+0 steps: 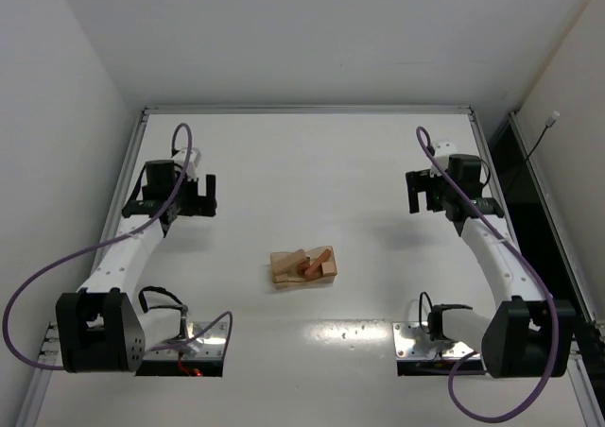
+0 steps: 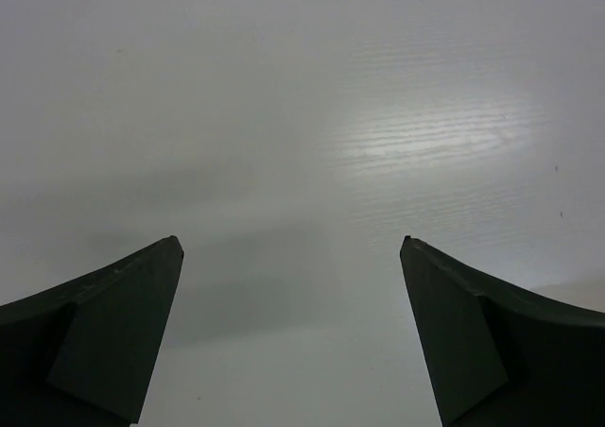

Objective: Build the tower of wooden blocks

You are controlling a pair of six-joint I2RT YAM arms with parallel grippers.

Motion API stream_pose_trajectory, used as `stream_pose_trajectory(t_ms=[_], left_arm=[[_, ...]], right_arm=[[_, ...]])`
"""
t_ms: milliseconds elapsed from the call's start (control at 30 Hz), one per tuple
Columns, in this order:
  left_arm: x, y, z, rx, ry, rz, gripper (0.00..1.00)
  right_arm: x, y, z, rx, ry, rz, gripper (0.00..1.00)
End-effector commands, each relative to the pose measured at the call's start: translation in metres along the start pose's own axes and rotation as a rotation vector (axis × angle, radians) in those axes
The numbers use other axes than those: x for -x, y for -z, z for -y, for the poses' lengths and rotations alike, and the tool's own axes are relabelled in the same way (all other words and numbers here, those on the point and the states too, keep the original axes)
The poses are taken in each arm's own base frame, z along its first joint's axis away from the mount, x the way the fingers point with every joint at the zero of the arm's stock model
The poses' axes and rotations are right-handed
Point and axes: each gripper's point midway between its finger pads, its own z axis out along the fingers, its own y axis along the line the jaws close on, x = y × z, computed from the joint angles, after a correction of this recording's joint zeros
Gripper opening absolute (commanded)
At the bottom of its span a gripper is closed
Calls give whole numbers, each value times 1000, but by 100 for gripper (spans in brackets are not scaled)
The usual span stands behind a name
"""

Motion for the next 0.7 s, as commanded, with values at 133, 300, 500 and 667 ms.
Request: stream_pose_trajectory(t_ms=[133,300,500,667], left_arm=[[10,61,87,-411,-316,94,87],[-8,95,140,-576,-508,42,80],[-21,127,183,-744,-643,-3,78],[-48,139,215,-872,-731,-85,74]], right_arm=[[10,10,-5,28,-10,54,100],[2,8,-8,41,-2,36,100],[9,7,-10,59,-2,40,100],[6,4,-9,66,-9,20,100]])
